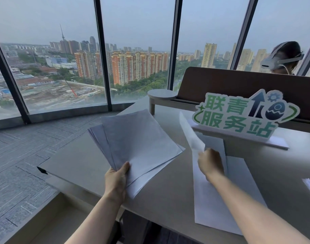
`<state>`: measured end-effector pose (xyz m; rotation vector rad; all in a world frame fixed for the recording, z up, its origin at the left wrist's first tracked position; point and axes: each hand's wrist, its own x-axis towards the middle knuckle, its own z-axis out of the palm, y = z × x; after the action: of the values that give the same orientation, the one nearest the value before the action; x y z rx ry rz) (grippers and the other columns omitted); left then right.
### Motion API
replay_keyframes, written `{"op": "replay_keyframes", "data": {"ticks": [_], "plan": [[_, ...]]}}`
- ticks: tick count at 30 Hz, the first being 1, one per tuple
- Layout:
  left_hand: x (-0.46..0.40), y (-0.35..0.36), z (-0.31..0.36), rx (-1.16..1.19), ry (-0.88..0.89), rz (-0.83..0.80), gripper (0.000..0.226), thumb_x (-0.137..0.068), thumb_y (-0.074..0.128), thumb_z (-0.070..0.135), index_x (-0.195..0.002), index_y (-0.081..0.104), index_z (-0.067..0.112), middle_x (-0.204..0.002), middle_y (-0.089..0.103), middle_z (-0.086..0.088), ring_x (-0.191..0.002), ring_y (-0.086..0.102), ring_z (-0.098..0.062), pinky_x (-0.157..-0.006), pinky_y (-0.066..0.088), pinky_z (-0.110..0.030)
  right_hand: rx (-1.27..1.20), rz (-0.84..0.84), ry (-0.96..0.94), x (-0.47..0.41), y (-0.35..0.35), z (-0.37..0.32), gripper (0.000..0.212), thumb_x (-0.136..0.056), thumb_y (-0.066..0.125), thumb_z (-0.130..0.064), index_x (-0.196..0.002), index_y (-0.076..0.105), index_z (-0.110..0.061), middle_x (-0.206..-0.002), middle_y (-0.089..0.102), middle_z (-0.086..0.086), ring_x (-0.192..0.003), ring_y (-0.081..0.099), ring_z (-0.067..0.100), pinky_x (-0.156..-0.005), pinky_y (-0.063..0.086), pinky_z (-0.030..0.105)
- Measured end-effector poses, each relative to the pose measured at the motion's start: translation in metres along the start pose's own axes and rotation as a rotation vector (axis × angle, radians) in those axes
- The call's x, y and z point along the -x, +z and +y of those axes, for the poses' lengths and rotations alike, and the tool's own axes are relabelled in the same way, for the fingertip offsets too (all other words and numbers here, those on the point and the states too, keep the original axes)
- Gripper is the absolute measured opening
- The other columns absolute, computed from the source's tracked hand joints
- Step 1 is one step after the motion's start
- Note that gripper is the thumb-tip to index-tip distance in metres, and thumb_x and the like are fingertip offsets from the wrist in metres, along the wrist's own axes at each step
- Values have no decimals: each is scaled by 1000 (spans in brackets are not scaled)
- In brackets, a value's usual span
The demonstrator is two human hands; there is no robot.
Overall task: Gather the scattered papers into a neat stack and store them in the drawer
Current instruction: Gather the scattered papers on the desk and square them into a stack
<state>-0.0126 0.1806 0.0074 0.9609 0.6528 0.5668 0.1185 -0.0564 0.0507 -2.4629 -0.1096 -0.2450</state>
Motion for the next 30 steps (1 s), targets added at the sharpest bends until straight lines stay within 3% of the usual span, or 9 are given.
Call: {"op": "replay_keyframes", "data": {"ticks": [3, 5, 7, 10, 14, 18, 21, 27, 30], "plan": [[1, -1, 1, -60, 5, 6, 5, -84, 68, 5, -87, 66, 10, -86, 71, -9, -78, 67, -26, -89, 53, -46, -51, 180, -16, -3, -12, -7, 35, -97, 48, -14, -86, 64, 15, -92, 67, 34, -87, 65, 45, -68, 47, 39], [1, -2, 2, -85, 7, -4, 6, -84, 68, 5, -89, 67, 8, -84, 71, -8, -77, 67, -26, -87, 54, -45, -47, 289, -153, -1, -23, -20, 31, -96, 49, -11, -89, 65, 14, -84, 67, 35, -80, 66, 45, -65, 46, 39], [3, -3, 3, -93, 2, -13, 12, -84, 67, 4, -97, 67, 3, -84, 71, -8, -75, 67, -25, -83, 54, -41, 1, 375, -328, 7, -32, -37, 20, -92, 53, -3, -102, 68, 7, -71, 66, 31, -65, 65, 42, -58, 45, 36], [7, -7, 4, -111, 1, -43, 10, -85, 66, 2, -95, 67, 4, -90, 72, -11, -82, 68, -29, -85, 54, -43, 94, 411, -597, 24, -31, -59, 44, -77, 58, 5, -116, 69, -11, -63, 68, 21, -47, 62, 34, -44, 43, 29], [11, -12, 6, -153, 4, -84, 11, -86, 63, -1, -89, 67, 9, -91, 72, -11, -85, 68, -31, -88, 53, -43, 138, 308, -784, 53, -12, -73, 57, -64, 53, 3, -113, 70, -21, -73, 73, 8, -51, 66, 31, -42, 49, 31], [15, -15, 9, -202, -8, -112, 10, -90, 58, 0, -93, 65, 6, -86, 71, -10, -76, 66, -27, -80, 54, -38, 249, 71, -888, 80, 24, -69, 43, -77, 50, -3, -111, 64, -25, -86, 75, 1, -72, 71, 26, -57, 58, 37], [14, -17, 13, -200, -53, -120, 11, -95, 54, 11, -94, 64, 6, -85, 71, -12, -75, 67, -28, -72, 56, -36, 310, -28, -946, 92, 47, -62, 37, -81, 46, -5, -110, 64, -20, -90, 74, 3, -74, 70, 29, -59, 59, 39], [5, -20, 16, -241, -110, -110, 50, -97, 42, 50, -115, 62, 8, -111, 69, -10, -102, 66, -31, -100, 47, -48, 345, -133, -977, 107, 62, -57, 43, -74, 55, -9, -113, 61, -23, -90, 71, -1, -69, 67, 30, -52, 56, 37], [-1, -20, 13, -242, -195, -141, 59, -80, 63, 56, -116, 63, 9, -109, 72, -10, -101, 68, -31, -100, 47, -49, 347, -158, -1007, 108, 67, -59, 39, -80, 53, -14, -118, 58, -23, -94, 70, -1, -73, 67, 30, -56, 57, 39]]}}
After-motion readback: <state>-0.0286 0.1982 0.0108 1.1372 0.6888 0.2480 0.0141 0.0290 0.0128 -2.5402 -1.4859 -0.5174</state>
